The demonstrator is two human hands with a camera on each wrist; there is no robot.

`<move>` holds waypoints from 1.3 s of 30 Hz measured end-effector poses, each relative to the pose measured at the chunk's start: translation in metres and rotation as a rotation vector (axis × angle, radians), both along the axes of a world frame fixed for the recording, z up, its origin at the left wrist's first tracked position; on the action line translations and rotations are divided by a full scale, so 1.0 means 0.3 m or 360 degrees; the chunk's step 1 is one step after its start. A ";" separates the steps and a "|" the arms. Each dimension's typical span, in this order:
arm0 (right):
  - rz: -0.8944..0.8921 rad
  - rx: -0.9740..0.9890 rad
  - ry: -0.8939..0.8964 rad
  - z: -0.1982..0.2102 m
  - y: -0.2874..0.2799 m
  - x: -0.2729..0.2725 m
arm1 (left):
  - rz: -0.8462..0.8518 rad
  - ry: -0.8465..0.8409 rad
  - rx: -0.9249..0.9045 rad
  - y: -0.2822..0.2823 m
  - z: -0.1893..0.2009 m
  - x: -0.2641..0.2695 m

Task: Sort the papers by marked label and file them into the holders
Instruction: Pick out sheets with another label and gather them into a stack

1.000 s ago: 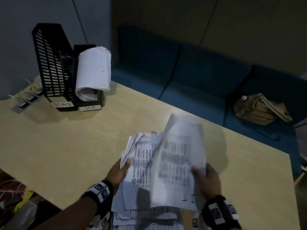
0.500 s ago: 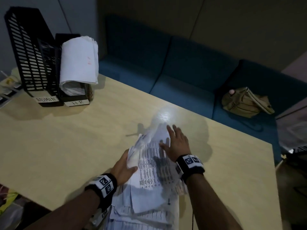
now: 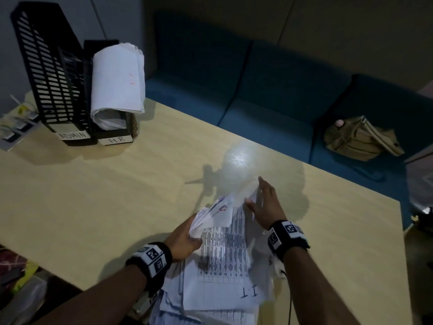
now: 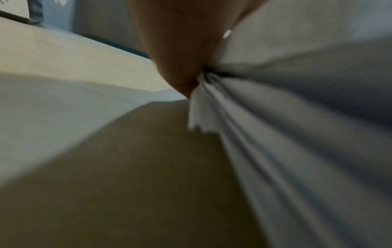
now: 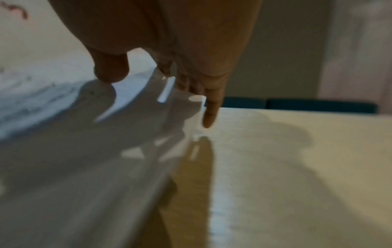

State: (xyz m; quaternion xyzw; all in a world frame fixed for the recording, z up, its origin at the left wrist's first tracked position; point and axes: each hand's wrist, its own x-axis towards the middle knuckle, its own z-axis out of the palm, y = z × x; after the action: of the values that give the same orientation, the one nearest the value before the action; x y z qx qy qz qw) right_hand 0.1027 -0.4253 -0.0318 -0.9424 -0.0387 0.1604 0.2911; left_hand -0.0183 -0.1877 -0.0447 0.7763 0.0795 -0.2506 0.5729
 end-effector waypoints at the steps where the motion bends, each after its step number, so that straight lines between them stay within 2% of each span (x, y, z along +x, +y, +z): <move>1: 0.0072 -0.0020 -0.0011 -0.001 -0.008 -0.006 | -0.0020 -0.0017 -0.0007 0.007 0.003 0.005; 5: 0.0204 -0.0420 -0.0191 0.013 -0.005 -0.006 | -0.0049 0.0031 -0.0073 0.008 -0.006 0.020; 8: 0.0465 -0.0569 -0.0286 0.029 0.044 0.008 | -0.0074 0.0045 -0.0058 -0.008 -0.041 0.024; 11: 0.0417 -0.0641 -0.0168 0.008 0.063 0.003 | -0.0051 0.0044 -0.0084 -0.020 -0.057 0.028; 14: 0.0394 -0.0756 0.0079 -0.030 0.053 -0.027 | 0.0003 0.0070 -0.0106 -0.032 -0.057 0.039; 16: 0.0410 -0.0790 0.0061 -0.052 0.054 -0.060 | 0.0041 0.0075 -0.0119 -0.050 -0.050 0.052; 21: 0.0515 -0.0602 -0.0030 -0.068 0.093 -0.122 | 0.0158 -0.0147 0.0066 -0.096 -0.012 0.144; 25: 0.0539 -0.0487 0.0001 -0.056 0.076 -0.136 | 0.0000 -0.0367 0.0161 -0.111 0.008 0.240; 28: 0.0289 -0.0554 0.0043 -0.049 -0.007 -0.148 | -0.0121 -0.0317 0.0257 -0.094 0.007 0.255; 31: 0.0018 -0.0493 0.0145 -0.054 -0.084 -0.187 | -0.0084 -0.0310 0.0261 -0.063 -0.021 0.217; 39: -0.0125 -0.0014 0.0217 -0.091 -0.015 -0.284 | 0.0315 -0.0209 0.0053 -0.060 -0.051 0.112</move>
State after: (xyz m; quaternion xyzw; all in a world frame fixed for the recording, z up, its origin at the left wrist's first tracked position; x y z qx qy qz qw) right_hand 0.0175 -0.4299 -0.0592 -0.9313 0.0188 0.2127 0.2950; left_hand 0.0154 -0.2057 -0.0601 0.7888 0.1221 -0.1400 0.5859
